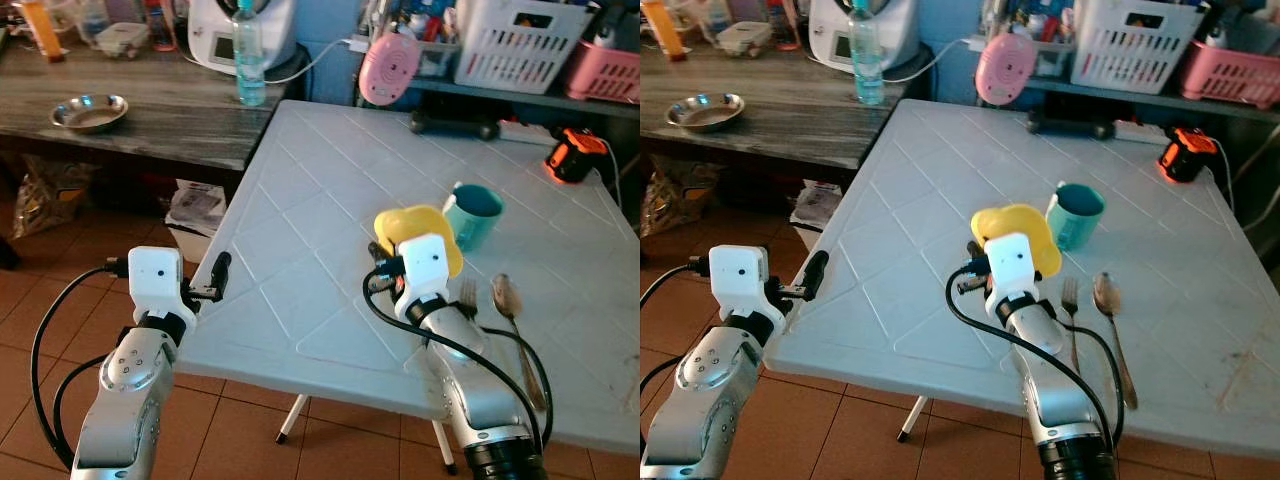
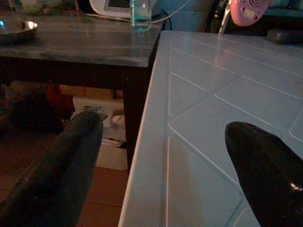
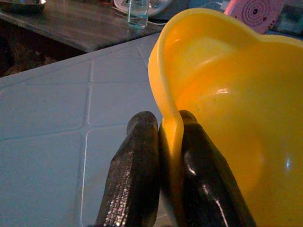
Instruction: Setting the table
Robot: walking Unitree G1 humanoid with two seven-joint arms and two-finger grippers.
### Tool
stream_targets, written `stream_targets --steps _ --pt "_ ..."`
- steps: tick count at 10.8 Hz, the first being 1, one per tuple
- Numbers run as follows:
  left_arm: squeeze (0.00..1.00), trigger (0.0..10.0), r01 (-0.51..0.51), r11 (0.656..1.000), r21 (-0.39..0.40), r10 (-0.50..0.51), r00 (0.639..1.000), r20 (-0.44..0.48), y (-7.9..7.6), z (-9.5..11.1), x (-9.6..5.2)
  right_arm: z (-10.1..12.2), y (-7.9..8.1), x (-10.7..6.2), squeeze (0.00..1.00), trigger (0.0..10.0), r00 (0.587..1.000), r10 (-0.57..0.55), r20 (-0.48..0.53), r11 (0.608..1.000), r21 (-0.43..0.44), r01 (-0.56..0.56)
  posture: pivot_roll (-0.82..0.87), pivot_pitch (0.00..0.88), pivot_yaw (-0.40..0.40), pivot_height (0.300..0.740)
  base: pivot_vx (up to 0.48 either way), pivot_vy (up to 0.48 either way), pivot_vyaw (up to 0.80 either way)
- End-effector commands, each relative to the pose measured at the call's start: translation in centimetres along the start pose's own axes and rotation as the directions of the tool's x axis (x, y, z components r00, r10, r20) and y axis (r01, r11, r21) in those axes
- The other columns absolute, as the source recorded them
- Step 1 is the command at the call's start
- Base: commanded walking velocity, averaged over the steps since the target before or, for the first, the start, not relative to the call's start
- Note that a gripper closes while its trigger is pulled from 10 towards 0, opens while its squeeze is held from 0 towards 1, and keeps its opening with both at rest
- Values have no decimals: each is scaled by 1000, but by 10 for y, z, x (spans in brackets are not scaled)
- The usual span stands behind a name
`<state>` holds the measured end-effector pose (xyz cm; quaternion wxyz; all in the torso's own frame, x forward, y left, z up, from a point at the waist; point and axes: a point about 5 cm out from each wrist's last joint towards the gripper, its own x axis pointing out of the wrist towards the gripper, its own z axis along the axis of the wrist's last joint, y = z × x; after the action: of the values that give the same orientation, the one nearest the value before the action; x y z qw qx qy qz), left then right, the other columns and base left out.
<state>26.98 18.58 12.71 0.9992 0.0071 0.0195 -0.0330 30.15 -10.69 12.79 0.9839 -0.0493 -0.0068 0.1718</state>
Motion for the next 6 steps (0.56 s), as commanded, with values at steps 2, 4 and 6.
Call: stream_targets --steps 2,4,6 --pt "0 10000 9 1000 10 -8 1000 -11 -1 -3 -2 4 1 -1 0 10000 1000 4 7 1000 -3 -4 145 13 -56 740 0 289 -500" --pt "0 10000 17 1000 16 -17 1000 -19 -2 -5 -1 1 2 -3 0 10000 1000 0 -4 1000 4 0 142 14 -52 740 0 319 -500" --pt "0 10000 21 1000 22 -21 1000 -19 -2 -5 -1 0 2 -4 0 10000 1000 3 -10 1000 -3 -3 141 15 -53 740 0 354 0"
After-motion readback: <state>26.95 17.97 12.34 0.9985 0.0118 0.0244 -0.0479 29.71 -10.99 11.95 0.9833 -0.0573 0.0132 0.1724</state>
